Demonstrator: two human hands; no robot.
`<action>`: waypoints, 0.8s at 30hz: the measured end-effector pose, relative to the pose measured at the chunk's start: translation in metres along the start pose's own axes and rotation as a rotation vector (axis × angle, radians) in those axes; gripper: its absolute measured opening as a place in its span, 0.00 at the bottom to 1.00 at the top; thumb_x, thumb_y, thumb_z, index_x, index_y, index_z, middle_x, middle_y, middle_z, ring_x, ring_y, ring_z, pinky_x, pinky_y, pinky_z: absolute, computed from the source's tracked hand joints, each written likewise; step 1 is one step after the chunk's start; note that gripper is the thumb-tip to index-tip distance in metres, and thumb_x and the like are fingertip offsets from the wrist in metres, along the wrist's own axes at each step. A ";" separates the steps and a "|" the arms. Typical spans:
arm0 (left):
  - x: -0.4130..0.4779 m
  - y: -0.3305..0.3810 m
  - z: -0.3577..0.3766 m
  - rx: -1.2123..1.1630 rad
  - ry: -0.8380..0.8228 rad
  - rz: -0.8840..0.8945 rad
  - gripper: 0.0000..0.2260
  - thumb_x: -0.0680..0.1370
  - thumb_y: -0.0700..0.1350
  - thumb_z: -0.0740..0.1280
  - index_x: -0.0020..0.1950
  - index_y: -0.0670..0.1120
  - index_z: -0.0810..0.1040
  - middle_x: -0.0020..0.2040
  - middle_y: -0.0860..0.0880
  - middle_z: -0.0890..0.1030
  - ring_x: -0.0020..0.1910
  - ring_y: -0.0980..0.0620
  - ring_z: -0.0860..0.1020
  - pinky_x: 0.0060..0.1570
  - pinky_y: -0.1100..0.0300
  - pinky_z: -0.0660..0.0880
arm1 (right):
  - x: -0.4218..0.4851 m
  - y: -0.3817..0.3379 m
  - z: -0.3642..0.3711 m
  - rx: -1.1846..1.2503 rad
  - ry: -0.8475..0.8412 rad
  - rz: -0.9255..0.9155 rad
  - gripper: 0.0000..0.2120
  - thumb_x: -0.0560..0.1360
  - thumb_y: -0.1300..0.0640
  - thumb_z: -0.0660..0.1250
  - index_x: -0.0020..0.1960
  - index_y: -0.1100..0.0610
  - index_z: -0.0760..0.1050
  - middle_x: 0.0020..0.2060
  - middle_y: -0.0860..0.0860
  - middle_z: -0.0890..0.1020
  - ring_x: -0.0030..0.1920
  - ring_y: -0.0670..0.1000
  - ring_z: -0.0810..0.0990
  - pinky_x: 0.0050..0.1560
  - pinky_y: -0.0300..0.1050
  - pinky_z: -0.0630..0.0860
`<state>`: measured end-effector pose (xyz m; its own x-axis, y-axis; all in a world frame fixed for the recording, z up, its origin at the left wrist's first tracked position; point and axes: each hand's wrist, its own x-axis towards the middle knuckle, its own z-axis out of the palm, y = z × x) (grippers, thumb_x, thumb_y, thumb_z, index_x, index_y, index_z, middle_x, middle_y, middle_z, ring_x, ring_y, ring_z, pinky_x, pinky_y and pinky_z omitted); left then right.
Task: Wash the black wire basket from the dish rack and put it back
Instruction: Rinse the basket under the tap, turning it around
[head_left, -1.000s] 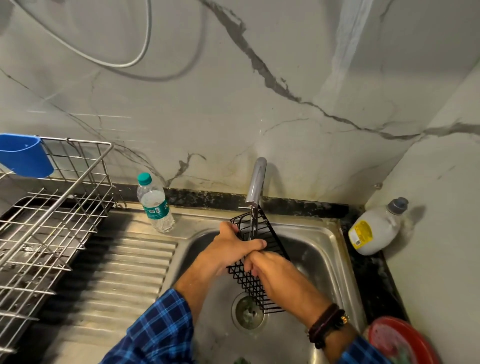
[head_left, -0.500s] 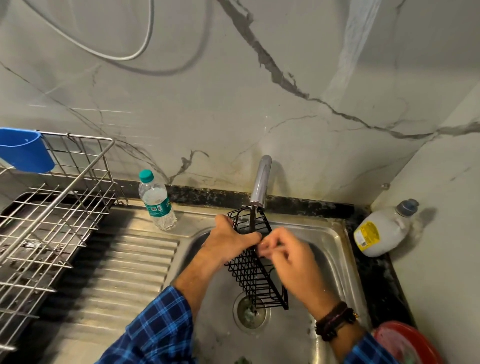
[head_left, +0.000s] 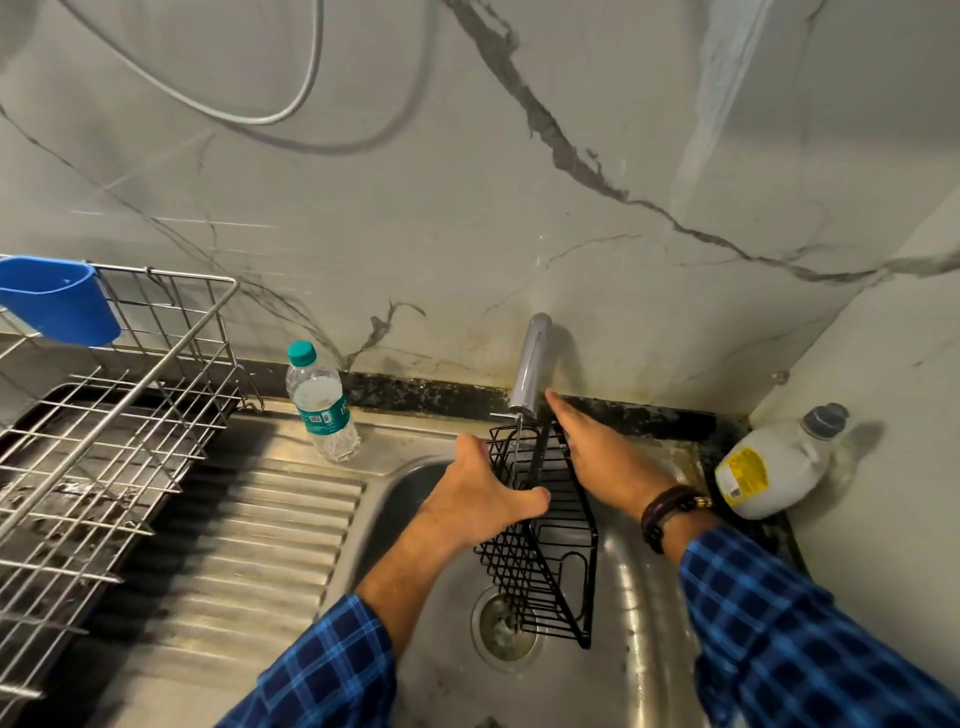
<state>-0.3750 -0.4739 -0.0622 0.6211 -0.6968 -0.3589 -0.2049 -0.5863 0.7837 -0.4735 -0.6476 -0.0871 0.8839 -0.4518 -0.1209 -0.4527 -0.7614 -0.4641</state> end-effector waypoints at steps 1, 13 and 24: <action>-0.003 0.000 -0.001 -0.019 -0.005 0.010 0.33 0.67 0.58 0.77 0.62 0.48 0.63 0.52 0.53 0.75 0.48 0.58 0.74 0.46 0.61 0.74 | -0.001 0.001 0.009 0.108 -0.010 0.060 0.34 0.83 0.65 0.55 0.81 0.43 0.45 0.76 0.52 0.67 0.61 0.50 0.79 0.60 0.42 0.76; -0.021 -0.048 -0.016 -0.500 -0.242 -0.241 0.39 0.61 0.60 0.79 0.64 0.50 0.63 0.62 0.38 0.76 0.56 0.38 0.82 0.49 0.39 0.82 | 0.018 -0.029 0.023 0.388 0.228 0.075 0.11 0.82 0.49 0.63 0.53 0.51 0.84 0.41 0.40 0.83 0.42 0.37 0.79 0.43 0.34 0.72; -0.027 -0.055 -0.008 -0.588 -0.291 -0.270 0.21 0.77 0.56 0.70 0.63 0.51 0.65 0.60 0.37 0.78 0.50 0.38 0.85 0.49 0.38 0.82 | 0.037 -0.024 0.008 0.126 -0.221 0.023 0.06 0.77 0.53 0.69 0.50 0.49 0.85 0.50 0.44 0.86 0.50 0.44 0.83 0.56 0.43 0.78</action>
<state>-0.3748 -0.4194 -0.0919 0.3483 -0.6889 -0.6357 0.4213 -0.4908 0.7627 -0.4289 -0.6423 -0.0872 0.8841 -0.3450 -0.3152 -0.4668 -0.6816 -0.5635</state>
